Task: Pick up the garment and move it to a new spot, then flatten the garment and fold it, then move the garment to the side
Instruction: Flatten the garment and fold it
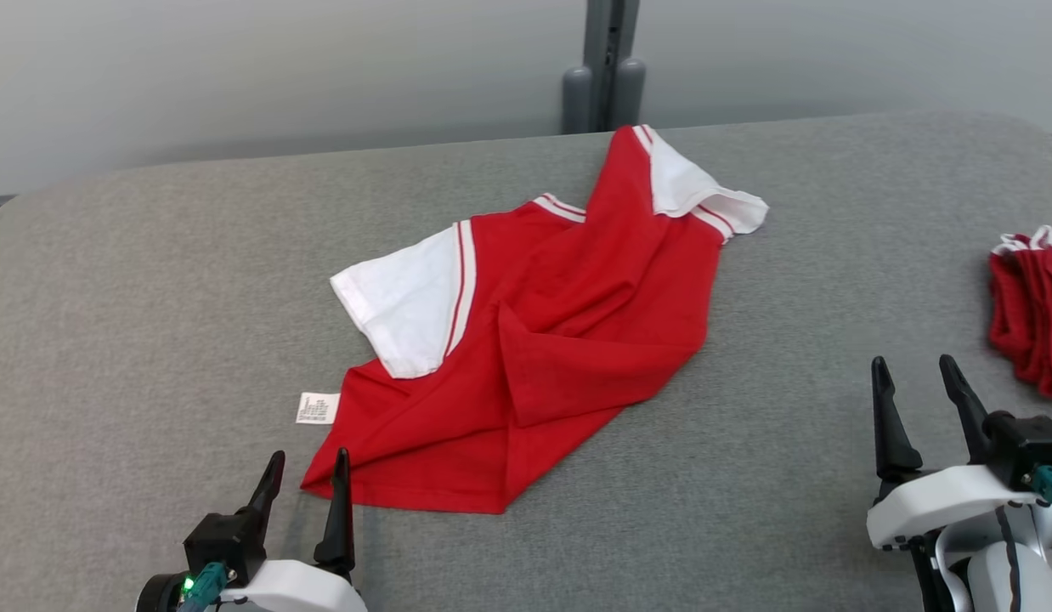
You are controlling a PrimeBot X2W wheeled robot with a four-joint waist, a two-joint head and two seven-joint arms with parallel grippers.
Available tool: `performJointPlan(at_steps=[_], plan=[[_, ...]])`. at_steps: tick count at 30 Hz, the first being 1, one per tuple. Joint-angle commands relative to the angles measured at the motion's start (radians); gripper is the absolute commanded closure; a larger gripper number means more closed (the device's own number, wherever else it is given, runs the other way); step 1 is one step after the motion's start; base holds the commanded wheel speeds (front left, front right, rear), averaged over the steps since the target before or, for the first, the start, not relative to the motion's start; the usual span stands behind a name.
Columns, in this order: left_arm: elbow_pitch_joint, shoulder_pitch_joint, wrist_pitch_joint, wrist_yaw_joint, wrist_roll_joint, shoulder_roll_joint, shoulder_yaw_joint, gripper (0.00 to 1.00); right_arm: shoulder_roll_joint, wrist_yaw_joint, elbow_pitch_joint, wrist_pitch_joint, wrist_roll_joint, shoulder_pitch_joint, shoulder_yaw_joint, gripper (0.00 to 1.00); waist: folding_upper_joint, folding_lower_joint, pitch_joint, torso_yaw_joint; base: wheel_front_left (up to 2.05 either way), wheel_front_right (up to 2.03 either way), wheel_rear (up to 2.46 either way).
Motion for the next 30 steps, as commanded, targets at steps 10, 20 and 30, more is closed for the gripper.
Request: performJointPlan(at_steps=[10,20,30], plan=[[0.101,-0.017,-0.005,0.014,-0.039,0.004,0.040,0.00,0.002,0.000,-0.017,-0.001,0.033,0.019,0.035,0.00,0.0000,0.0000,0.015,-0.051,0.00,0.00,0.00],[0.206,-0.085,-0.005,-0.025,-0.030,0.004,0.032,0.76,0.002,0.000,-0.012,-0.001,0.037,-0.002,0.042,0.00,0.0000,0.0000,0.047,-0.060,0.00,0.00,0.00],[0.270,-0.132,-0.002,-0.046,0.003,0.004,0.034,1.00,0.002,0.000,-0.005,-0.001,0.047,-0.009,0.037,0.00,0.0000,0.0000,0.066,-0.067,0.00,0.00,0.00]])
